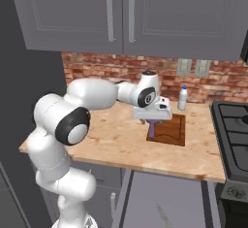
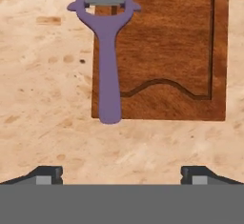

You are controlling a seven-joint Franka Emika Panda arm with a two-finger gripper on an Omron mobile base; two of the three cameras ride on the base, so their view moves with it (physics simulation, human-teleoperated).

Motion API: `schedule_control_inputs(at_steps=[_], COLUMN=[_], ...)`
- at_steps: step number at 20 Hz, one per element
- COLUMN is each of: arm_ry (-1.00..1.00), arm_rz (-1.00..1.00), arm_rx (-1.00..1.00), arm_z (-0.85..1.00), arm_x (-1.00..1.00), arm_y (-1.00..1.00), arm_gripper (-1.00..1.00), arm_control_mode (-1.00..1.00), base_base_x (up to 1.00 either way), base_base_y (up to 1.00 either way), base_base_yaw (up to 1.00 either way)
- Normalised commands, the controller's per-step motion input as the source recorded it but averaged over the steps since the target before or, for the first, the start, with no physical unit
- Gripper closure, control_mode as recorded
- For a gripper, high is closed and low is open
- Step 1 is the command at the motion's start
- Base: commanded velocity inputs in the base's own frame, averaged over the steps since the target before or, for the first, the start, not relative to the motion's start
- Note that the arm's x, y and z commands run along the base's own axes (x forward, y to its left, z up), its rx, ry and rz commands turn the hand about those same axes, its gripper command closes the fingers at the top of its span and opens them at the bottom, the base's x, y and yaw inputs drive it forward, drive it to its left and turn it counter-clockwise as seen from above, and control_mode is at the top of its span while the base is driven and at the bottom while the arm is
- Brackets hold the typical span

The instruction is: Open the drawer on the right and place the cutting tools on the cutting board.

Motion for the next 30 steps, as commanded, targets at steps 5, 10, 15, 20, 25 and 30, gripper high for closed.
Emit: schedule_control_inputs(at_steps=[5, 10, 15, 20, 25, 30], arm_ry=[0.0, 0.1, 0.22, 0.34, 0.42, 0.22], arm_rz=[0.0, 0.0, 0.0, 0.0, 0.0, 0.0], arm_rx=[0.02, 0.0, 0.0, 0.0, 0.0, 0.0], arm_z=[0.41, -0.01, -0.18, -0.24, -0.14, -0.12], arm_x=[-0.9, -1.0, -1.0, -1.0, -0.79, -0.54], arm_y=[-0.1, -0.04, -0.01, -0.01, -0.12, -0.2], arm_gripper=[-1.0, -1.0, -1.0, -1.0, -1.0, -1.0], arm_control_mode=[-1.0, -1.0, -1.0, -1.0, -1.0, -1.0], base_base_x=[0.0, 0.0, 0.0, 0.0, 0.0, 0.0], base_base_y=[0.0, 0.0, 0.0, 0.0, 0.0, 0.0], base_base_yaw=[0.0, 0.0, 0.0, 0.0, 0.0, 0.0])
